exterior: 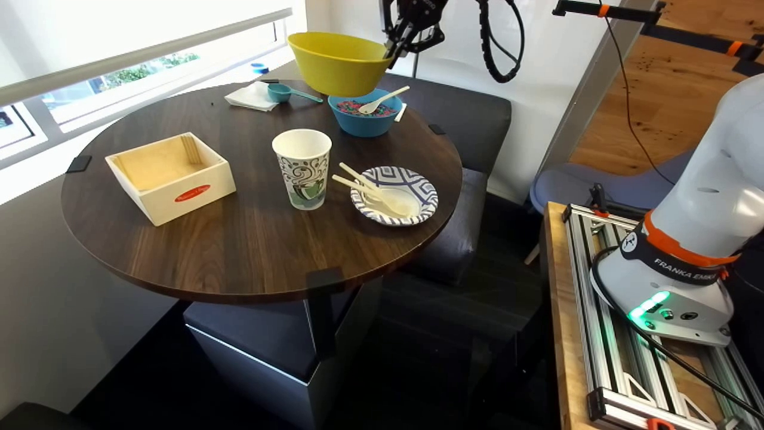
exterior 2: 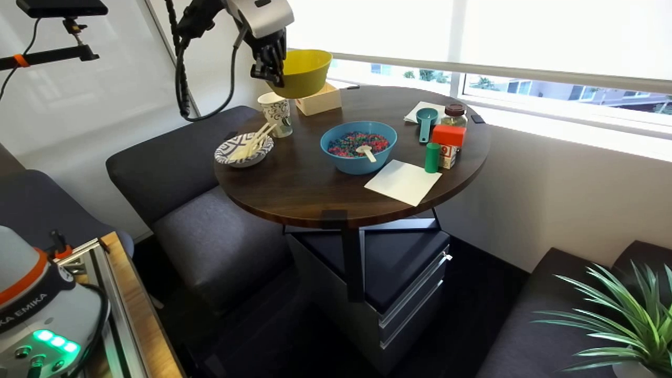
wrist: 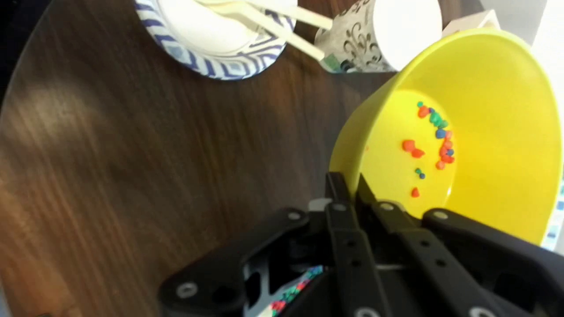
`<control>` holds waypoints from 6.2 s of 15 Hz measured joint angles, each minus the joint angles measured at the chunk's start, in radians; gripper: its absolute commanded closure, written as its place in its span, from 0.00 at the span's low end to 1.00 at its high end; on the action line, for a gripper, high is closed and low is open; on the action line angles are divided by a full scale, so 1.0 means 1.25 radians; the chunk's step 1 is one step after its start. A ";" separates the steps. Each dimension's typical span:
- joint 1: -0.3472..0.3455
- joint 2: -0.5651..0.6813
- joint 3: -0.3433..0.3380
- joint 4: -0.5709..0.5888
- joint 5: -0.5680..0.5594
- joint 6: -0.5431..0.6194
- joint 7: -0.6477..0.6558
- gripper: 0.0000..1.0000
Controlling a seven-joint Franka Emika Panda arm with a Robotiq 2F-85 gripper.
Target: Pour the contents in the yellow bowl into the blue bowl
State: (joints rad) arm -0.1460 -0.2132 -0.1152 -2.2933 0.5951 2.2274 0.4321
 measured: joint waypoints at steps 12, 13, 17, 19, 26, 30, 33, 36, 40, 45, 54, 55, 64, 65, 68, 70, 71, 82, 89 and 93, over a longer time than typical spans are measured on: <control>-0.147 -0.213 0.188 -0.074 -0.573 -0.030 0.541 0.99; -0.149 -0.203 0.194 -0.063 -0.604 -0.066 0.571 0.99; -0.142 -0.141 0.187 -0.003 -0.651 -0.188 0.617 0.94; -0.139 -0.122 0.183 0.014 -0.651 -0.194 0.617 0.99; -0.125 -0.099 0.165 0.040 -0.769 -0.194 0.685 0.99; -0.112 -0.051 0.169 0.075 -0.919 -0.194 0.741 0.99; -0.084 -0.011 0.173 0.094 -1.035 -0.195 0.793 0.99; -0.047 0.024 0.174 0.104 -1.152 -0.213 0.855 0.99; 0.002 0.060 0.174 0.114 -1.269 -0.285 0.919 0.99; 0.062 0.099 0.175 0.119 -1.347 -0.395 0.958 0.99; 0.154 0.170 0.181 0.167 -1.440 -0.509 0.987 0.99; 0.158 0.182 0.181 0.177 -1.453 -0.518 0.989 0.99; 0.177 0.273 0.181 0.239 -1.567 -0.632 1.006 0.99; 0.178 0.277 0.183 0.248 -1.530 -0.625 0.998 0.99; 0.177 0.269 0.182 0.281 -1.426 -0.579 0.939 0.99; 0.165 0.239 0.170 0.300 -1.371 -0.527 0.881 0.99; 0.156 0.218 0.161 0.305 -1.345 -0.496 0.850 0.99; 0.079 0.105 0.051 0.337 -0.905 -0.292 0.525 0.99; 0.077 0.196 0.050 0.454 -0.566 -0.300 0.406 0.99; 0.086 0.268 0.060 0.525 -0.441 -0.337 0.372 0.94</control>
State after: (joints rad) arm -0.0384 0.1216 -0.0397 -1.6368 0.0437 1.8065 0.8965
